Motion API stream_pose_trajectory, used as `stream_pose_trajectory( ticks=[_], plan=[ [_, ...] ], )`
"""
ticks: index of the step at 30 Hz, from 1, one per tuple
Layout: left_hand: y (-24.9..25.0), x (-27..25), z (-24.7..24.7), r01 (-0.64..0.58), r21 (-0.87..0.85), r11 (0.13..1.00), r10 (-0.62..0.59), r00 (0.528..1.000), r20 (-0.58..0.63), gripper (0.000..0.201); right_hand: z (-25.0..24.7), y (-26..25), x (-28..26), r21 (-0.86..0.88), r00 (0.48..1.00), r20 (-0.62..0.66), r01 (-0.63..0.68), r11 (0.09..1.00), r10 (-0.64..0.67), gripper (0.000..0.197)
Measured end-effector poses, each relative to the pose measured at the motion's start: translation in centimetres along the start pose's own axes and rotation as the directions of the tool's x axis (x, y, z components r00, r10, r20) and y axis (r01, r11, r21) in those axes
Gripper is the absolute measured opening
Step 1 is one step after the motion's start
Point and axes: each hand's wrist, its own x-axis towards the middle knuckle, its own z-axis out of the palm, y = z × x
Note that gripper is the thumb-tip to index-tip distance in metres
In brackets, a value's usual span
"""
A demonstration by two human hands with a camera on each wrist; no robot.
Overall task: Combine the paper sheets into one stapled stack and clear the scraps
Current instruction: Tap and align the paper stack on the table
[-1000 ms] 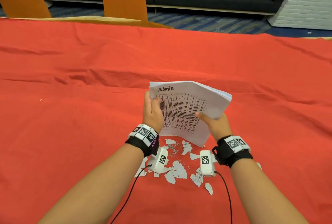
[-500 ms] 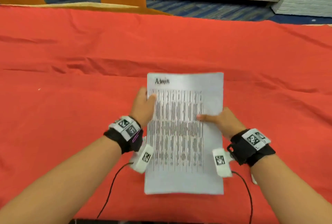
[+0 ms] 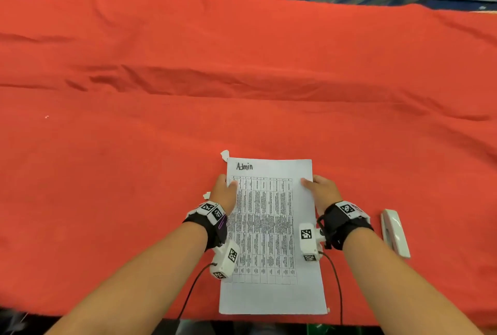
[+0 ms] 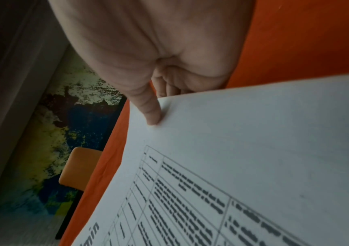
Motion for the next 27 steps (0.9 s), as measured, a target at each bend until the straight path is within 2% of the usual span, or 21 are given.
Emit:
stream_pose_trajectory(
  ticks=[3, 6, 10, 12, 19, 22, 27],
  plan=[
    [0.2, 0.3, 0.1, 0.047, -0.047, 0.998, -0.047, 0.999, 0.003, 0.020, 0.3, 0.6, 0.6, -0.063, 1.000, -0.027, -0.004, 0.998, 0.002, 0.017],
    [0.5, 0.5, 0.2, 0.078, -0.073, 0.994, -0.078, 0.997, 0.014, 0.019, 0.7, 0.9, 1.0, -0.062, 0.998, -0.057, 0.002, 0.998, -0.006, 0.018],
    [0.2, 0.8, 0.4, 0.069, -0.131, 0.989, -0.071, 0.997, -0.005, 0.012, 1.0, 1.0, 1.0, -0.038, 0.997, -0.082, 0.001, 0.999, -0.004, 0.019],
    [0.1, 0.7, 0.6, 0.048, -0.145, 0.988, -0.051, 0.999, -0.018, 0.017, 1.0, 1.0, 0.9, -0.024, 0.996, -0.084, -0.005, 1.000, 0.003, 0.019],
    [-0.6, 1.1, 1.4, -0.035, 0.018, 0.999, 0.036, 0.995, -0.093, 0.032, 1.3, 1.0, 1.0, -0.029, 0.997, -0.080, -0.013, 0.999, 0.010, 0.019],
    [-0.7, 1.1, 2.0, -0.046, 0.084, 0.995, 0.056, 0.990, -0.126, 0.028, 1.2, 1.1, 1.3, -0.066, 0.997, -0.079, -0.016, 0.998, 0.011, 0.018],
    [-0.5, 1.1, 2.1, -0.054, 0.086, 0.995, 0.064, 0.991, -0.116, 0.028, 1.2, 0.9, 1.2, -0.106, 0.998, -0.068, -0.012, 0.994, 0.005, 0.019]
  ],
)
